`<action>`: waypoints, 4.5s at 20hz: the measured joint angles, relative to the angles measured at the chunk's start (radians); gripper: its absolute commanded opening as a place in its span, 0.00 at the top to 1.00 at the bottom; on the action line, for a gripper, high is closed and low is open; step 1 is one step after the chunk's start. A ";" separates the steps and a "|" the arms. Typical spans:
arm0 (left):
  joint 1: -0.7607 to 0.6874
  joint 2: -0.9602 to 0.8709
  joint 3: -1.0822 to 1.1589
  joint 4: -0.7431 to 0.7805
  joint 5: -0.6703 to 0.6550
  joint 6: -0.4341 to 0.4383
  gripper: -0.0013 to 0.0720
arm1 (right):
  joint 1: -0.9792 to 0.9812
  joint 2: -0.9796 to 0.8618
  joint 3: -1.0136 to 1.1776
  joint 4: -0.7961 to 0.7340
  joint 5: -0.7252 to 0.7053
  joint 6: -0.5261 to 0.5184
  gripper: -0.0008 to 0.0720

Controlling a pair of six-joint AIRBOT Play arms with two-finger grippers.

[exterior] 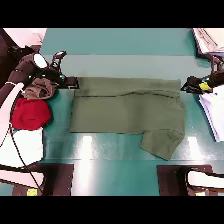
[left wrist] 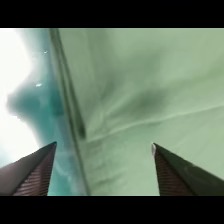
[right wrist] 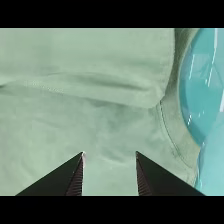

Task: Fold the shirts.

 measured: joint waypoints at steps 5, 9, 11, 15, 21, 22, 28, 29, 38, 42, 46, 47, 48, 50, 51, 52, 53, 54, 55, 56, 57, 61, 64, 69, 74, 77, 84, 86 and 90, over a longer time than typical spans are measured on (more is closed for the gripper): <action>0.078 0.079 -0.079 0.042 -0.166 0.000 0.02 | -0.030 0.021 0.000 0.001 0.150 -0.059 0.49; 0.143 0.273 -0.350 -0.049 -0.146 0.003 0.02 | -0.046 0.044 0.000 0.001 0.229 -0.082 0.49; 0.159 0.367 -0.502 -0.106 -0.114 0.004 0.02 | -0.042 0.056 0.000 0.001 0.237 -0.088 0.49; 0.170 0.463 -0.748 -0.276 -0.067 0.051 0.02 | -0.014 0.075 0.000 0.002 0.245 -0.097 0.49; 0.175 0.497 -0.884 -0.391 -0.011 0.080 0.02 | 0.010 0.082 0.000 0.016 0.249 -0.103 0.49; 0.175 0.497 -0.890 -0.399 -0.003 0.082 0.03 | 0.011 0.082 0.000 0.018 0.249 -0.103 0.49; 0.175 0.499 -0.907 -0.417 0.069 0.090 0.95 | 0.012 0.082 0.000 0.024 0.252 -0.105 0.49; 0.174 0.499 -0.906 -0.423 0.068 0.094 0.95 | 0.011 0.082 0.000 0.024 0.256 -0.105 0.52; 0.174 0.515 -0.820 -0.432 0.029 0.135 0.95 | -0.154 0.203 -0.240 0.018 0.297 -0.099 0.19; 0.174 0.520 -0.808 -0.432 0.024 0.141 0.95 | -0.278 0.332 -0.534 0.024 0.283 -0.079 0.30; 0.174 0.521 -0.805 -0.431 0.021 0.148 0.95 | -0.322 0.429 -0.746 0.073 0.251 -0.068 0.32; 0.174 0.521 -0.804 -0.432 0.021 0.150 0.95 | -0.315 0.445 -0.782 0.083 0.235 -0.066 0.46; 0.174 0.521 -0.804 -0.432 0.021 0.150 0.95 | -0.303 0.455 -0.810 0.095 0.217 -0.064 0.59; 0.174 0.521 -0.804 -0.432 0.016 0.154 0.95 | -0.272 0.468 -0.839 0.109 0.182 -0.063 0.95; 0.174 0.521 -0.804 -0.431 0.009 0.158 0.95 | -0.253 0.473 -0.843 0.113 0.170 -0.061 0.96; 0.174 0.521 -0.804 -0.431 -0.003 0.164 0.95 | -0.236 0.476 -0.840 0.115 0.163 -0.062 0.96; 0.174 0.523 -0.804 -0.426 -0.019 0.170 0.95 | -0.218 0.478 -0.831 0.114 0.163 -0.070 0.96; 0.174 0.529 -0.804 -0.416 -0.035 0.174 0.95 | -0.202 0.480 -0.818 0.114 0.172 -0.078 0.96; 0.174 0.541 -0.805 -0.399 -0.055 0.176 0.95 | -0.184 0.482 -0.801 0.103 0.193 -0.085 0.96; 0.174 0.557 -0.808 -0.377 -0.074 0.175 0.95 | -0.166 0.489 -0.785 0.081 0.218 -0.089 0.96; 0.174 0.580 -0.811 -0.349 -0.098 0.171 0.95 | -0.148 0.503 -0.774 0.056 0.242 -0.092 0.96; 0.174 0.709 -0.834 -0.255 -0.209 0.128 0.95 | -0.094 0.632 -0.751 -0.071 0.311 -0.076 0.96; 0.174 0.785 -0.834 -0.259 -0.265 0.085 0.95 | -0.089 0.740 -0.743 -0.108 0.315 -0.064 0.96; 0.174 0.788 -0.757 -0.307 -0.163 0.046 0.95 | -0.064 0.724 -0.652 -0.030 0.204 -0.058 0.96; 0.174 0.621 -0.634 -0.328 -0.023 0.036 0.95 | 0.015 0.452 -0.461 0.007 0.079 -0.057 0.96; 0.174 0.494 -0.550 -0.336 0.040 0.034 0.95 | 0.045 0.285 -0.332 0.016 0.042 -0.057 0.96; 0.173 0.227 -0.349 -0.373 0.136 0.034 0.95 | 0.064 0.019 -0.034 0.029 0.014 -0.050 0.96; 0.172 0.173 -0.309 -0.386 0.165 0.034 0.95 | 0.064 -0.042 0.042 0.028 0.010 -0.049 0.96; 0.172 0.098 -0.262 -0.399 0.215 0.052 0.45 | 0.065 -0.156 0.165 0.030 0.006 -0.037 0.65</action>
